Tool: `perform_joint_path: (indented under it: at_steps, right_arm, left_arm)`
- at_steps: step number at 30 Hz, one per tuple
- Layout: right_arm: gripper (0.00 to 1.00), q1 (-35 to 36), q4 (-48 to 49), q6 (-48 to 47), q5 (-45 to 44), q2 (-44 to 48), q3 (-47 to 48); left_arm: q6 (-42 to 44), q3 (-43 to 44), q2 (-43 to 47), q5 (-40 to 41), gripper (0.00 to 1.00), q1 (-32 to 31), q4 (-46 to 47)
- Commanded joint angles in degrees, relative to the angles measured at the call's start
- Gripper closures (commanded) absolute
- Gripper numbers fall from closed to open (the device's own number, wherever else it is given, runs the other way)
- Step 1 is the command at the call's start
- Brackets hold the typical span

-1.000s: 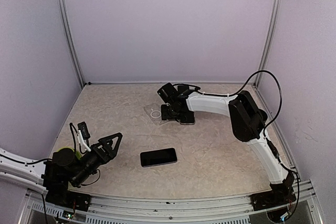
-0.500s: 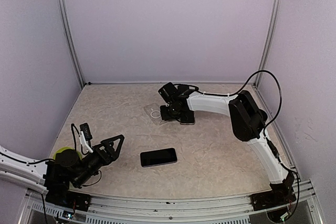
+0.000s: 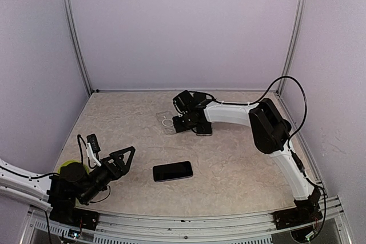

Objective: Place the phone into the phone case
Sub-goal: Pick up the phone case from the center of the board, then place the phone case at the center of the board.

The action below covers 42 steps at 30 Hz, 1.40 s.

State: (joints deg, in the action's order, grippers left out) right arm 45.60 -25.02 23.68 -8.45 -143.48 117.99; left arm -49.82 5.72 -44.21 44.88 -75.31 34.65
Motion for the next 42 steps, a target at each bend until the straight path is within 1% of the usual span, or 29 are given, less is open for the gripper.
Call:
perform_joint_path:
  at_steps: [1,4,9,13,16,17,21,24,29,34,37,42]
  right_arm:
    - [1.0,-0.17,2.43,-5.32,1.29,3.62,-2.68]
    - [1.0,-0.12,3.6,-9.18,1.47,8.14,-6.28]
    - [1.0,-0.17,6.27,-17.29,-0.16,20.39,-20.91]
    - [1.0,-0.18,6.6,-20.06,-3.71,31.25,-33.99]
    - [1.0,-0.14,6.41,-18.65,-3.39,37.78,-42.86]
    - [1.0,-0.09,6.18,-17.56,-3.06,39.92,-46.57]
    - [1.0,-0.08,4.58,-11.94,-3.34,47.38,-56.33]
    - [1.0,-0.07,2.67,-7.73,-4.1,51.98,-61.58]
    - [1.0,-0.07,1.32,-5.02,-4.38,58.7,-68.64]
    - [1.0,-0.08,0.56,-3.77,-4.7,59.62,-72.16]
    - [1.0,-0.06,0.45,-3.25,-3.93,57.64,-72.12]
    - [1.0,-0.07,-0.32,-2.12,-5.88,53.67,-72.03]
  left_arm:
    - [0.66,0.18,0.38,0.42,0.02,-0.28,0.69]
    - [0.64,0.17,1.11,0.38,0.02,-0.28,-0.16]
    - [0.69,-0.71,3.13,0.52,0.02,-0.36,-1.17]
    - [0.78,-1.72,4.03,0.8,0.02,-0.37,-0.42]
    - [1.59,-1.87,3.27,0.77,0.02,-0.44,0.97]
    - [1.9,-1.73,2.69,0.65,0.02,-0.45,1.43]
    - [2.92,-0.7,0.73,0.45,0.01,-0.45,2.25]
    - [3.53,0.02,-0.6,0.25,0.02,-0.45,2.8]
    - [3.86,0.22,-1.99,0.18,0.01,-0.45,4.07]
    - [3.88,0.17,-2.7,0.02,0.01,-0.45,4.98]
    - [3.9,0.26,-2.69,-0.1,0.01,-0.45,4.91]
    - [3.97,0.18,-1.76,0.15,0.01,-0.45,3.84]
